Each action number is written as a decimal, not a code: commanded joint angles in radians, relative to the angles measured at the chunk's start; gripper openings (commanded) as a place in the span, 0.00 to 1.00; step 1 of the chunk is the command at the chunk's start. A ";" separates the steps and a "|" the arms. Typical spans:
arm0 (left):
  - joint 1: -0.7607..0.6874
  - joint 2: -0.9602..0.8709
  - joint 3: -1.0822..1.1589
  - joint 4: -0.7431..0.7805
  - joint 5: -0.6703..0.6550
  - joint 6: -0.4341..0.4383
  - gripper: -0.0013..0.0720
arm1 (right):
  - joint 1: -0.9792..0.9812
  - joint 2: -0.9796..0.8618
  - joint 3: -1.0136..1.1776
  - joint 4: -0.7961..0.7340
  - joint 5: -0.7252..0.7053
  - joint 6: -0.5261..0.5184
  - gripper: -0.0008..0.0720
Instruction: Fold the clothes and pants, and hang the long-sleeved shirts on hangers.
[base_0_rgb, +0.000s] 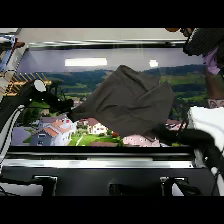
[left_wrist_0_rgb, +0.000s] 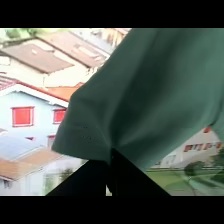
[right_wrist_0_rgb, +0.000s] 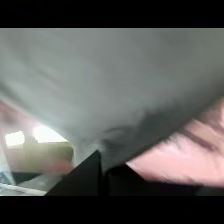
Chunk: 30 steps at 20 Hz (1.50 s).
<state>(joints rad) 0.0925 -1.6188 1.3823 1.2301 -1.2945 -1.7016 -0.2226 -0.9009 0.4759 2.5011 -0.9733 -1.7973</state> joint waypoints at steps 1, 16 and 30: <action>0.000 0.041 0.099 -0.011 0.004 0.024 0.04 | 0.008 0.001 0.349 -0.025 -0.064 0.047 0.06; 0.113 0.781 0.591 0.306 0.281 -0.128 0.04 | 0.008 0.060 1.687 -0.139 -0.275 0.258 0.06; 0.097 0.153 0.580 0.251 0.198 0.057 0.04 | 0.008 -0.367 1.285 -0.267 -0.410 0.364 0.06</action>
<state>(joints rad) 0.1982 -1.2503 1.9625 1.5154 -1.0996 -1.6810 -0.2142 -1.1347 1.9011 2.2509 -1.3464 -1.4044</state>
